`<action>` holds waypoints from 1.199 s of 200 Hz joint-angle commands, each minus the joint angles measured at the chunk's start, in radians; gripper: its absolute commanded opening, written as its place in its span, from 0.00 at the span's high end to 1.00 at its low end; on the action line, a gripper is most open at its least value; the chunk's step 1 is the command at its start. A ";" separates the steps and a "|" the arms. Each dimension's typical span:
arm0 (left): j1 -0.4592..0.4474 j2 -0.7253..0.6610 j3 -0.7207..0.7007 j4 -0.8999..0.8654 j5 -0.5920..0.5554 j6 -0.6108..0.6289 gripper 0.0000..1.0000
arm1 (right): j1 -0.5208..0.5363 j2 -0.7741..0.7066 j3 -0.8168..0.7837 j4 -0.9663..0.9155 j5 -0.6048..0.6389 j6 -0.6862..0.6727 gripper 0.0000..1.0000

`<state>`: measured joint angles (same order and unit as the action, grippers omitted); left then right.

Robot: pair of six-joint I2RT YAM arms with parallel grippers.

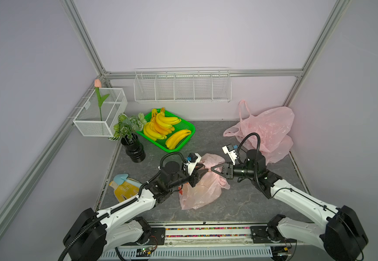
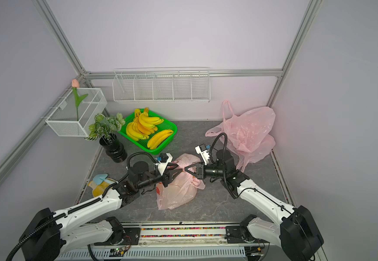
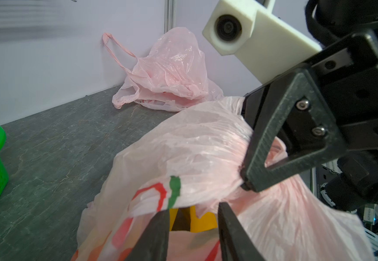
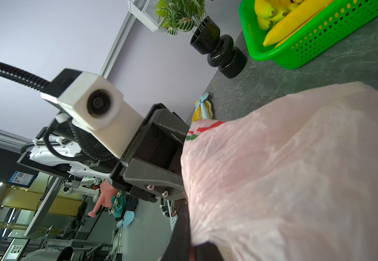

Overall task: Place the banana into a plastic bag & tie a knot
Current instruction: Tie the plastic bag at the center of the board.

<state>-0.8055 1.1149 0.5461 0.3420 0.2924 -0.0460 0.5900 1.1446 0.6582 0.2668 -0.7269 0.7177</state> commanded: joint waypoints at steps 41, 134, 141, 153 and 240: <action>-0.002 0.058 0.084 0.021 0.040 -0.003 0.64 | 0.011 0.016 0.005 0.049 -0.031 0.007 0.93; -0.003 0.069 0.093 0.029 0.031 -0.006 0.79 | 0.018 0.026 -0.006 0.061 -0.025 0.006 0.93; -0.002 0.068 0.095 0.024 0.027 -0.006 0.84 | 0.018 0.024 -0.005 0.055 -0.023 0.003 0.93; -0.003 0.067 0.097 0.014 0.021 -0.004 0.91 | 0.018 0.020 0.001 0.032 -0.016 -0.010 0.93; -0.003 0.008 0.051 -0.037 -0.031 -0.009 1.00 | 0.018 -0.040 0.020 -0.120 0.056 -0.092 0.75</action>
<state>-0.8074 1.1500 0.6094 0.3111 0.2909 -0.0494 0.6041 1.1339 0.6590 0.1963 -0.6861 0.6647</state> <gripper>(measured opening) 0.041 0.197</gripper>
